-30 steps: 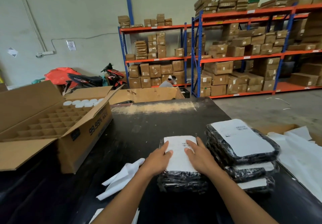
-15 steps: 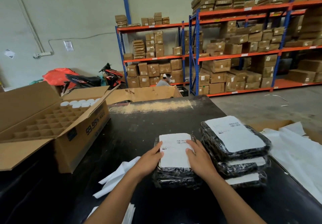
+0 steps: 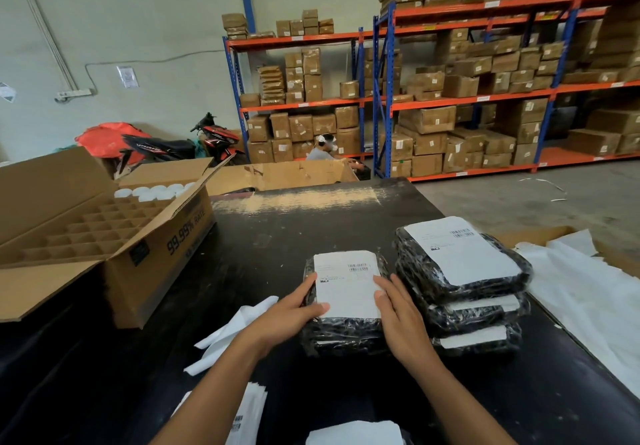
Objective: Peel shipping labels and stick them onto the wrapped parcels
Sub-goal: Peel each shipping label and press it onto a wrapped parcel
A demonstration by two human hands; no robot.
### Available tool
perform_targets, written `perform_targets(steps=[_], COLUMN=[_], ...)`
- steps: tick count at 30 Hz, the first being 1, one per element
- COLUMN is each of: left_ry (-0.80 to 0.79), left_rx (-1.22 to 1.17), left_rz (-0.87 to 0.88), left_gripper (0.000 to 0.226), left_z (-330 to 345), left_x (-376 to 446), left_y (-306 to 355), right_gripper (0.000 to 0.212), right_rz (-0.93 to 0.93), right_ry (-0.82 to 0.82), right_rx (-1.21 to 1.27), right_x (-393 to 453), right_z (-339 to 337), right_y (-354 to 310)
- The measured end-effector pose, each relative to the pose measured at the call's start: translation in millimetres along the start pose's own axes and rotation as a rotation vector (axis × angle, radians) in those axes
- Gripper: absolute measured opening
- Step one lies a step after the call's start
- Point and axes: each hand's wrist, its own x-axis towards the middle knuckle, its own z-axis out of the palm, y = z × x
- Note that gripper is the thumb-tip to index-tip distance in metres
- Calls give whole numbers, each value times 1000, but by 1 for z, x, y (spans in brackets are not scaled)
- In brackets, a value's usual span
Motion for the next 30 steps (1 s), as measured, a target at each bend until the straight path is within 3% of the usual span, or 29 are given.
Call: perform_targets(steps=[4, 8, 13, 18, 23, 30], left_ry=[8, -42, -50, -106, -84, -31], left_rx=[51, -11, -57, -106, -96, -58], left_rz=[54, 1, 18, -3, 18, 28], left_gripper=[79, 79, 81, 82, 92, 93], left_z=[6, -3, -4, -10, -11, -3], left_x=[-2, -2, 0, 3, 5, -16], left_y=[-4, -9, -14, -17, -20, -13], right_gripper=[59, 46, 54, 45, 63, 67], right_rz=[20, 58, 57, 105, 225, 216], right_ry=[-74, -133, -67, -120, -39, -59], right_rx=[4, 184, 59, 256, 286, 112], right_x=[-5, -4, -3, -5, -5, -17], right_z=[-5, -13, -7, -13, -7, -7], right_y=[1, 6, 0, 4, -4, -24])
